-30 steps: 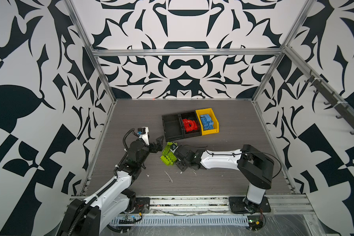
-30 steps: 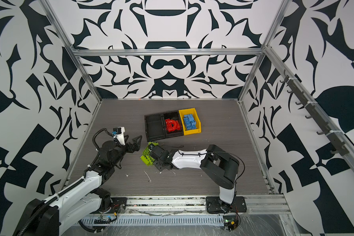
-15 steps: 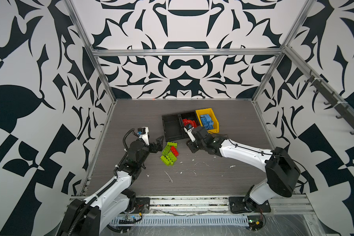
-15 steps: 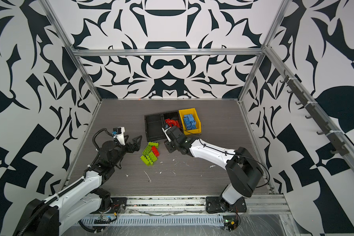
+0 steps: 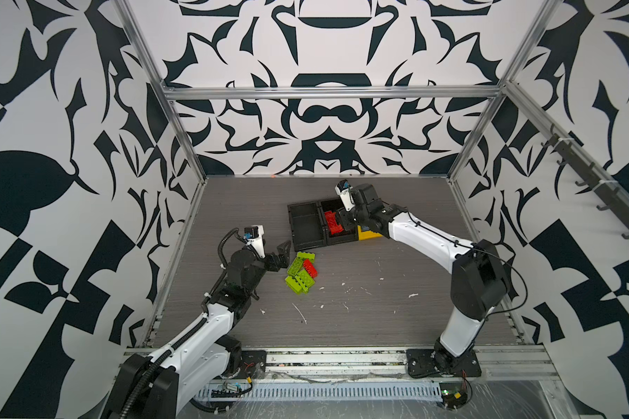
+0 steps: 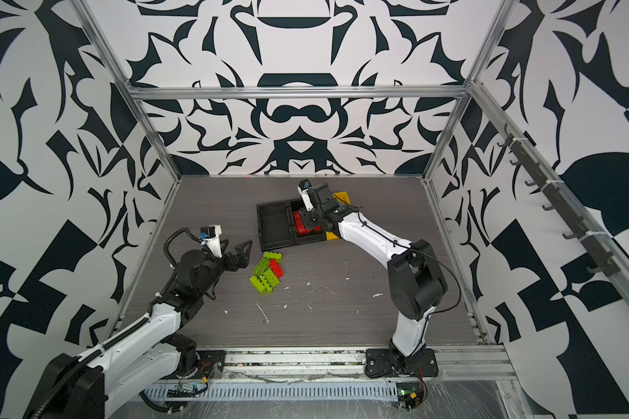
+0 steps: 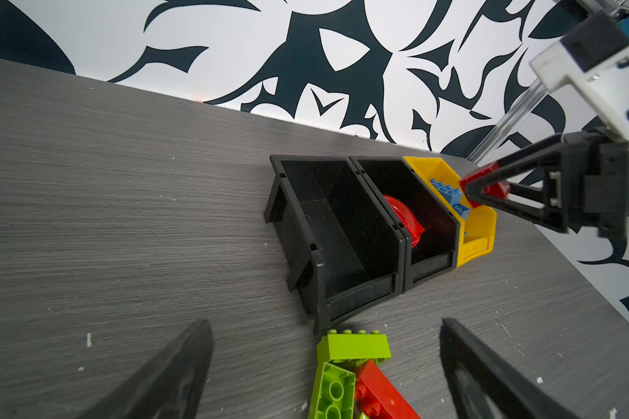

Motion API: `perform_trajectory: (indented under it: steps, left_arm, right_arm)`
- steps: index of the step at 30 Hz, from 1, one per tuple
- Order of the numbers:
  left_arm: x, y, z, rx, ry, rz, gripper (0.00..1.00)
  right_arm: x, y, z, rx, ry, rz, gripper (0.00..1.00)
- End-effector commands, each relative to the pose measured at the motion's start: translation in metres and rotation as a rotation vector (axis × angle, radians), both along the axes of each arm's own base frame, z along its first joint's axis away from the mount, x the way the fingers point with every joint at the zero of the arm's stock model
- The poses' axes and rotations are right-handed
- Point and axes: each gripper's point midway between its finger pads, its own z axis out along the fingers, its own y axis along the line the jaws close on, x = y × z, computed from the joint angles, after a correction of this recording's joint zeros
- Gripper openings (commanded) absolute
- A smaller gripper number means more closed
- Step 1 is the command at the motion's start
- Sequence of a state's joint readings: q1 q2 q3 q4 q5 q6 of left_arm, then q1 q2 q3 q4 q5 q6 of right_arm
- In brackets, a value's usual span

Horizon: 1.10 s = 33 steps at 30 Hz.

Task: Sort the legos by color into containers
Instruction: 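Carry the red 2x2 brick with the right gripper and release it into the black bin, then move the right gripper back to the pile above the last red 2x4 brick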

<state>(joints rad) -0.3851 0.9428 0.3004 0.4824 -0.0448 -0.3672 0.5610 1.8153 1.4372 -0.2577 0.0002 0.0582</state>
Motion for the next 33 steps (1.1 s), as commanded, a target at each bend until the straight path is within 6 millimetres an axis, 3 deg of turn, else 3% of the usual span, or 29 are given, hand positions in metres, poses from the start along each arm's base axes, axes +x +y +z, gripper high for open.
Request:
perform_trajectory:
  steps: [1,19,26,33]
  left_arm:
    - [-0.003,0.003,-0.002,-0.006,-0.002,0.010,1.00]
    - [-0.002,0.004,-0.004,0.003,-0.001,0.015,1.00]
    - [-0.002,0.004,-0.004,0.002,0.000,0.014,1.00]
    - [-0.002,0.001,-0.005,-0.003,0.001,-0.001,1.00]
  right_arm:
    - [0.018,0.004,0.019,0.021,-0.036,0.002,0.40]
    - [0.082,0.001,-0.021,-0.012,0.008,-0.078,0.44]
    - [0.091,-0.001,-0.028,-0.016,0.012,-0.094,0.53]
    - [0.090,0.001,-0.018,-0.017,0.020,-0.081,0.63]
